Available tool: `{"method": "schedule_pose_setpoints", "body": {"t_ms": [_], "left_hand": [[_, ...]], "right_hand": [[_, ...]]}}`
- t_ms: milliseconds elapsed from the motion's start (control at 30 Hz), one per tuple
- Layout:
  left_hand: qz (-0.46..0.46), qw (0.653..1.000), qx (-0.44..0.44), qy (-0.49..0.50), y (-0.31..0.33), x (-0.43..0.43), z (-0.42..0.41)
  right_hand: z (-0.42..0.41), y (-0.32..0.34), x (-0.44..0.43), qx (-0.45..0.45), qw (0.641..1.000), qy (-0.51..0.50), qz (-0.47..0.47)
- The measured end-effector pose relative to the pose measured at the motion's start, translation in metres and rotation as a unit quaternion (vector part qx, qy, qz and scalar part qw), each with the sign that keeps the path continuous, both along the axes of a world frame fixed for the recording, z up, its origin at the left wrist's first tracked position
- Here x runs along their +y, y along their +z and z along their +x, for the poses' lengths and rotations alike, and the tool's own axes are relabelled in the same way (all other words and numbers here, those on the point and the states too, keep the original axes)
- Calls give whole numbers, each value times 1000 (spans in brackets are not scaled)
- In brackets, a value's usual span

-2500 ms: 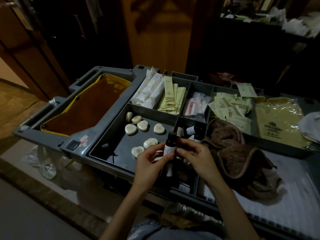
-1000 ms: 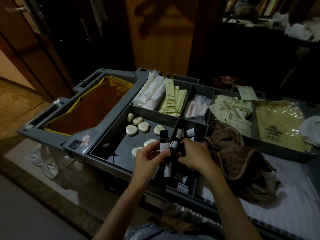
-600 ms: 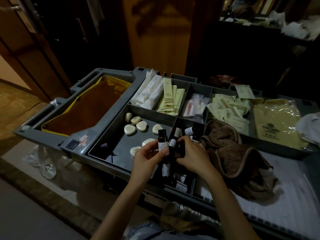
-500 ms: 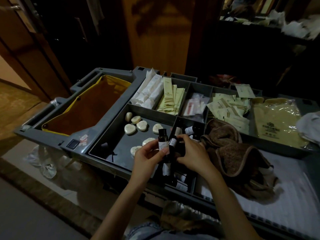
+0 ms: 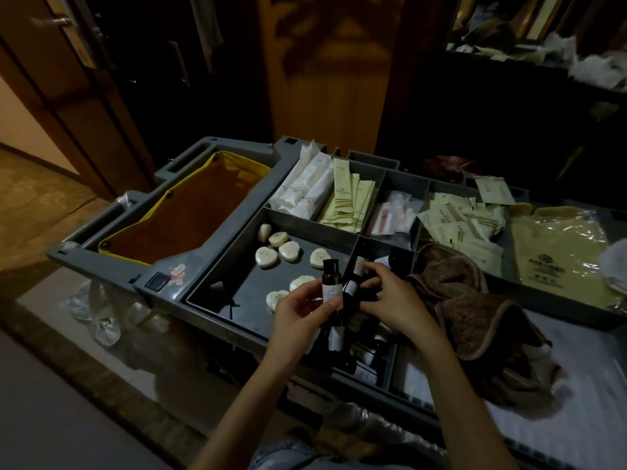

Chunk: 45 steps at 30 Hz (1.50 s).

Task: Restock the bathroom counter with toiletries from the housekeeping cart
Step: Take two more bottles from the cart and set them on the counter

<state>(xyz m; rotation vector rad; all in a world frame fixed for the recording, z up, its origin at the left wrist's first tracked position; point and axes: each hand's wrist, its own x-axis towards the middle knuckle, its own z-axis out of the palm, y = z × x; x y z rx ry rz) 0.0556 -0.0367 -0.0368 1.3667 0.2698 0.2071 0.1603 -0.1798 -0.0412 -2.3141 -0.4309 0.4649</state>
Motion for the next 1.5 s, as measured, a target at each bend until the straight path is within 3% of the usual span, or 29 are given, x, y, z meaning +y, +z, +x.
{"method": "schedule_pose_setpoints", "body": {"t_ms": [167, 267, 367, 600, 867, 1233, 1367, 1500], "left_hand": [[-10, 1000, 2, -1, 0, 1, 1], [-12, 1000, 3, 2, -1, 2, 2], [-13, 1000, 6, 6, -1, 2, 2], [-17, 1000, 3, 6, -2, 1, 2], [-15, 1000, 1, 0, -1, 0, 2], [-1, 1000, 1, 17, -2, 0, 0], [8, 1000, 4, 17, -4, 0, 0], [1, 1000, 6, 21, -3, -1, 0]], "right_hand": [[14, -3, 6, 85, 996, 19, 25], [22, -4, 14, 136, 984, -62, 98], [28, -4, 18, 150, 974, -120, 123], [27, -16, 23, 171, 971, -110, 126], [22, -21, 25, 129, 971, -85, 184], [14, -25, 31, -92, 955, -175, 219], [15, -24, 31, -96, 944, -184, 257], [18, -24, 32, -29, 976, -146, 161]]}}
